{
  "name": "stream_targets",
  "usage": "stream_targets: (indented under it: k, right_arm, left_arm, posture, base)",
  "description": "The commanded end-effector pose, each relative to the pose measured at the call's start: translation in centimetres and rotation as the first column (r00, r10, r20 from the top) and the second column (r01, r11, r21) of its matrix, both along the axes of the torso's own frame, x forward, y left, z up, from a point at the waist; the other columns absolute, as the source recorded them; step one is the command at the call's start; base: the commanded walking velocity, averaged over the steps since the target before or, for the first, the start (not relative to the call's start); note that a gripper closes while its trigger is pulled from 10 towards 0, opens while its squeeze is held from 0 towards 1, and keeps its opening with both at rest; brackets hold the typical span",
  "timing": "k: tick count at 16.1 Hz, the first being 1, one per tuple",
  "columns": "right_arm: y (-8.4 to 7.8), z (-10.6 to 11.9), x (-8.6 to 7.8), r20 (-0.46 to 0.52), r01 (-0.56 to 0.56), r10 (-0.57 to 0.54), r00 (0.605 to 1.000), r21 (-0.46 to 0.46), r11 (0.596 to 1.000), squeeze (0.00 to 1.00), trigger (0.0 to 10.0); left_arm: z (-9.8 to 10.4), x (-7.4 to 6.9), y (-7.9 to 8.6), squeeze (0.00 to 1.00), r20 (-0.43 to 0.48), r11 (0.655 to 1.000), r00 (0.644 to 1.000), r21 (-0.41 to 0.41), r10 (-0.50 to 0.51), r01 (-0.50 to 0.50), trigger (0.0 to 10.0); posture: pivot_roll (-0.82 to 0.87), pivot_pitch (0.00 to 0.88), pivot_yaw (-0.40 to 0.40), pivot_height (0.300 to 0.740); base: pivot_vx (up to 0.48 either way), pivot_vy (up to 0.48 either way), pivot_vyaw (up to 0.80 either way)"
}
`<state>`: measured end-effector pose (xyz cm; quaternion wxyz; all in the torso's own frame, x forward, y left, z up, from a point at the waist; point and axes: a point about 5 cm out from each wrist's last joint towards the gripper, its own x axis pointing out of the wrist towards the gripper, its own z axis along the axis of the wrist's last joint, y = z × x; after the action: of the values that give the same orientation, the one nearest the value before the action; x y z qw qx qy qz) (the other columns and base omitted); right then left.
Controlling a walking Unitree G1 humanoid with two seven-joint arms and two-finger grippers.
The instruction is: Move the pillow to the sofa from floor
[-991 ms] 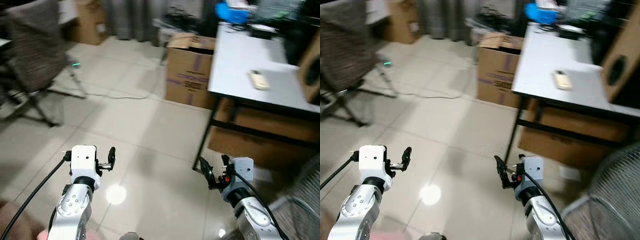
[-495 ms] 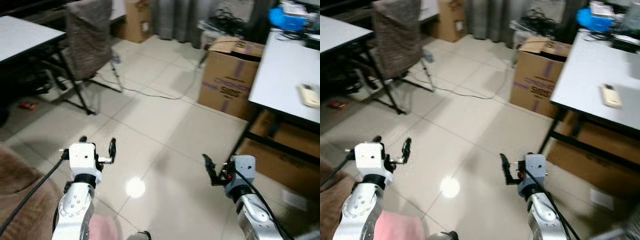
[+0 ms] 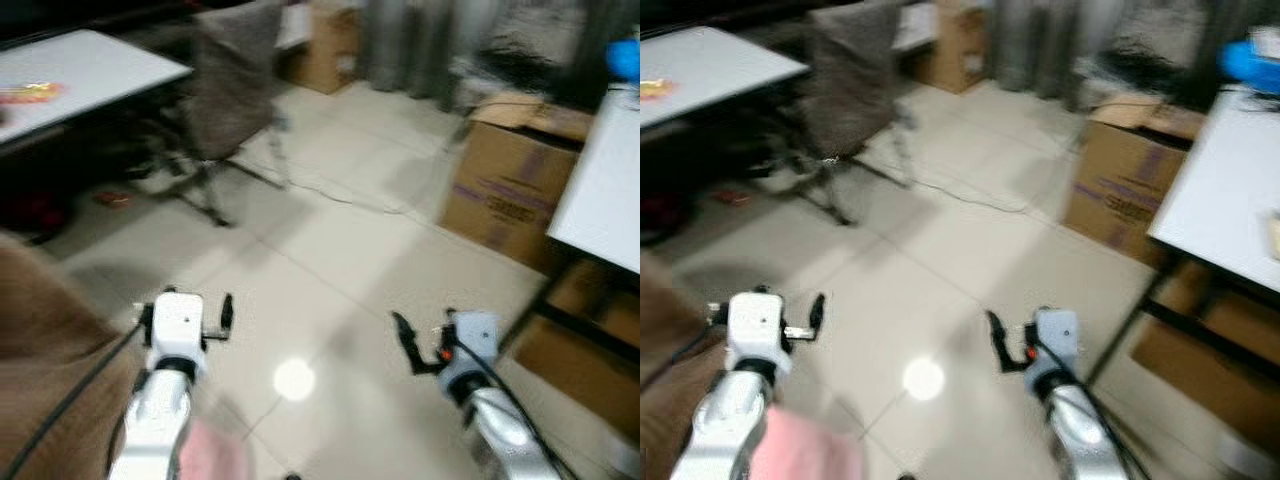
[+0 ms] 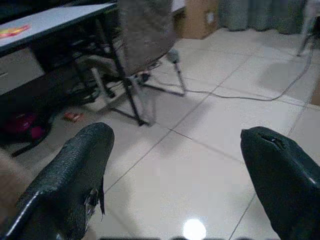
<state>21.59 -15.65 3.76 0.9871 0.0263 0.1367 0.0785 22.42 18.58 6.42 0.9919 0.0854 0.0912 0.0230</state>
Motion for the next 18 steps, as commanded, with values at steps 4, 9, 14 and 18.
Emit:
stream_targets:
  k: [4, 9, 14, 18]
  right_arm:
    - [-0.2, 0.5, 0.7, 0.005, 0.010, -0.010, 1.000, 0.044, 0.999, 1.00, 10.0]
    - [0.6, 0.5, 1.2, 0.005, -0.023, 0.023, 1.000, 0.059, 0.998, 1.00, 10.0]
    - [0.8, 0.5, 1.5, 0.009, -0.035, 0.035, 0.999, 0.054, 0.998, 1.00, 10.0]
    - [0.9, 0.5, 1.6, 0.012, -0.043, 0.042, 0.999, 0.044, 0.998, 1.00, 10.0]
  left_arm:
    - [0.8, -0.2, 0.4, 0.86, 0.033, 1.000, 0.999, 0.022, 0.016, -0.017, 10.0]
    - [1.1, -0.2, 0.5, 0.86, 0.048, 0.999, 0.999, 0.037, 0.019, -0.020, 10.0]
    - [1.2, -0.4, 0.7, 0.86, 0.052, 0.999, 0.998, 0.040, 0.029, -0.031, 10.0]
    - [1.2, -0.5, 0.5, 0.86, 0.053, 0.999, 0.998, 0.041, 0.027, -0.029, 10.0]
  posture:
    - [-0.04, 0.000, -0.011, 0.740]
    - [-0.02, 0.000, -0.021, 0.740]
    - [-0.01, 0.000, -0.026, 0.740]
    - [-0.01, 0.000, -0.032, 0.740]
  base:
    - [0.000, 0.000, 0.80]
    - [0.000, -0.199, 0.80]
    - [0.000, -0.389, 0.80]
    - [0.000, -0.390, 0.80]
